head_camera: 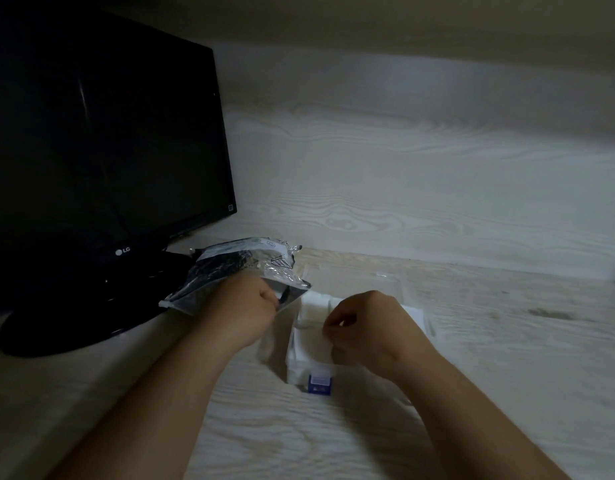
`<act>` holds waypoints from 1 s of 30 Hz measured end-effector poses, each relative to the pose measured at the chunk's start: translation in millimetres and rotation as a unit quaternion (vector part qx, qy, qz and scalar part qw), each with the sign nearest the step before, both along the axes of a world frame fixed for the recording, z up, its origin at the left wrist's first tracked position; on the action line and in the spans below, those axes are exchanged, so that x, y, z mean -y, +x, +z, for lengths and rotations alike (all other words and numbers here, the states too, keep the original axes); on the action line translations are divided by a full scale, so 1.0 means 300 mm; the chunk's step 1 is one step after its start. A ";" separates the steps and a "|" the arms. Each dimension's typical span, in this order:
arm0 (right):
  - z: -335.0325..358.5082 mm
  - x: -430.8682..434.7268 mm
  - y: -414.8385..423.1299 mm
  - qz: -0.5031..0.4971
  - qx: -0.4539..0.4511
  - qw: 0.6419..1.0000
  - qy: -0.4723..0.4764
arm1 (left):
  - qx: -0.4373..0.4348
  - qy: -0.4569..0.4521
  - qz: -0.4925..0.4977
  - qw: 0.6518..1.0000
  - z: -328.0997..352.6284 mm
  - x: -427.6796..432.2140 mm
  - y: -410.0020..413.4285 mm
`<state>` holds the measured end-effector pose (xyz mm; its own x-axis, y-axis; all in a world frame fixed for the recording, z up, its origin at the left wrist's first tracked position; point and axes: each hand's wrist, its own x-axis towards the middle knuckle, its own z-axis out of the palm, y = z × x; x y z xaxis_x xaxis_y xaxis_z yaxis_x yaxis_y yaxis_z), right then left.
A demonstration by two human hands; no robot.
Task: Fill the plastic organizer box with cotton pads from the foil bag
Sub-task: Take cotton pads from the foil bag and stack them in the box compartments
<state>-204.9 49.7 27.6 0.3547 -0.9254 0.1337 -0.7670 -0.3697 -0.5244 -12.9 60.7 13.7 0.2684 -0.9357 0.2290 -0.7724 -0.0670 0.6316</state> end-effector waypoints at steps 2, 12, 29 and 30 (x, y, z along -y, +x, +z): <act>0.000 0.000 0.000 0.001 0.002 1.000 -0.004 | 0.039 0.023 0.016 0.999 -0.014 0.006 0.007; -0.002 0.000 0.000 0.005 0.006 1.000 -0.007 | 0.003 0.043 -0.030 0.999 -0.054 0.033 0.002; -0.010 0.005 0.006 0.002 0.040 0.999 0.034 | -0.112 0.031 -0.019 0.993 -0.056 0.047 0.000; -0.011 0.005 0.006 0.002 0.044 0.998 0.036 | -0.114 0.032 -0.017 0.993 -0.056 0.049 -0.001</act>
<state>-203.2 48.2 24.4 0.3484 -0.9323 0.0970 -0.7160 -0.3315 -0.6144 -13.2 46.2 -3.1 0.2743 -0.9559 0.1051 -0.6118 -0.0892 0.7859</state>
